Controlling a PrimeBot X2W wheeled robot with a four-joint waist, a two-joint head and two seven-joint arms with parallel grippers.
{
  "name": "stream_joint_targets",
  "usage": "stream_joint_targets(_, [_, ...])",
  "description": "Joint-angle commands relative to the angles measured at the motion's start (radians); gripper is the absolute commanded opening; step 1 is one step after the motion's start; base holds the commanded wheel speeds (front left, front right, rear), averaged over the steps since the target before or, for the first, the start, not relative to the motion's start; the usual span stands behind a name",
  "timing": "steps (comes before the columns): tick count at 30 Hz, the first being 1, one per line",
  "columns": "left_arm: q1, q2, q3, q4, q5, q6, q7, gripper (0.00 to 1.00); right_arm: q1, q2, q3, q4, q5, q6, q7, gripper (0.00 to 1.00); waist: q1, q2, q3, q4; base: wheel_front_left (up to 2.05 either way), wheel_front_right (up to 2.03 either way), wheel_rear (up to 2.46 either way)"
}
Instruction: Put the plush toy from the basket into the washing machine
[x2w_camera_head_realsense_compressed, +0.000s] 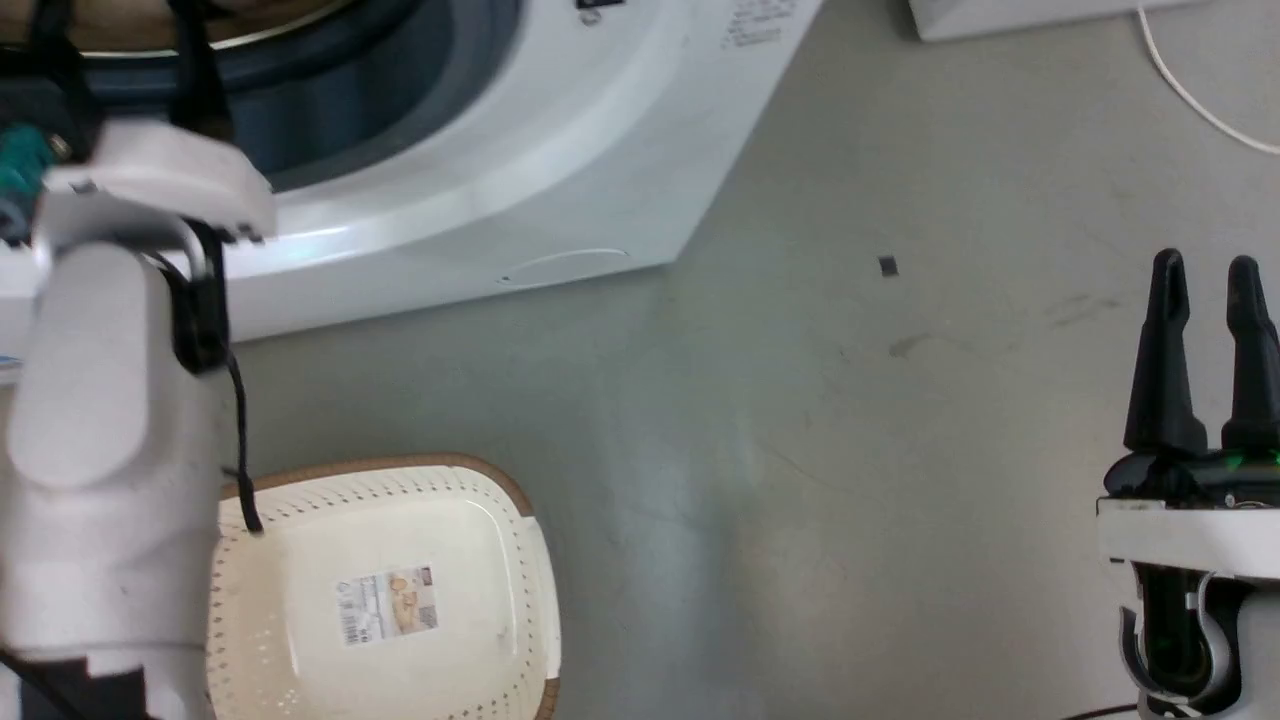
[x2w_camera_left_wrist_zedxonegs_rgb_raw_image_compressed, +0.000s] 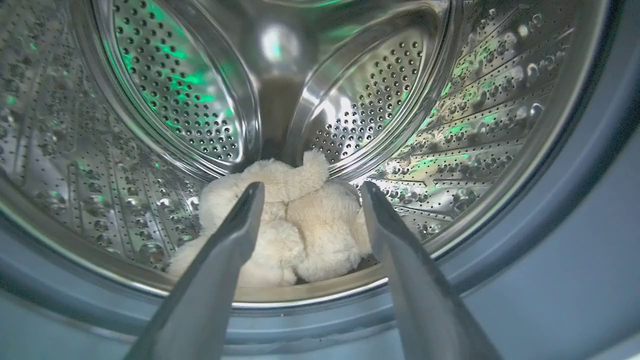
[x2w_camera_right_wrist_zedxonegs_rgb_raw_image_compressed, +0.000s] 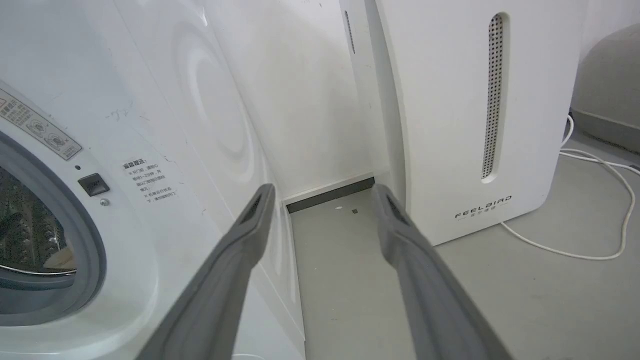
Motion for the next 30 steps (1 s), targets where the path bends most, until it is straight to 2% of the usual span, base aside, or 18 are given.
stream_joint_targets(1, [0.060,-0.015,0.002,-0.032,0.009,0.003,-0.005,1.00,0.020,0.000,-0.005,0.003,-0.019,-0.001,-0.004,1.00,0.0000,0.0000,-0.063,0.054,0.00,0.00,0.00])
stream_joint_targets(12, [0.404,-0.122,-0.001,-0.248,0.057,0.026,-0.005,1.00,0.104,0.000,-0.015,0.016,-0.157,-0.001,-0.004,1.00,0.0000,0.0000,-0.250,0.174,0.00,0.00,0.00])
stream_joint_targets(21, [0.591,-0.174,-0.006,-0.339,0.050,-0.004,-0.005,1.00,0.158,0.000,-0.012,0.029,-0.225,-0.001,-0.004,1.00,0.0000,0.0000,-0.348,0.232,0.00,0.00,0.00])
stream_joint_targets(30, [0.767,-0.205,-0.012,-0.352,0.061,-0.019,-0.005,1.00,0.232,0.000,-0.011,0.065,-0.261,-0.001,-0.004,1.00,0.0000,0.0000,-0.447,0.272,0.00,0.00,0.00])
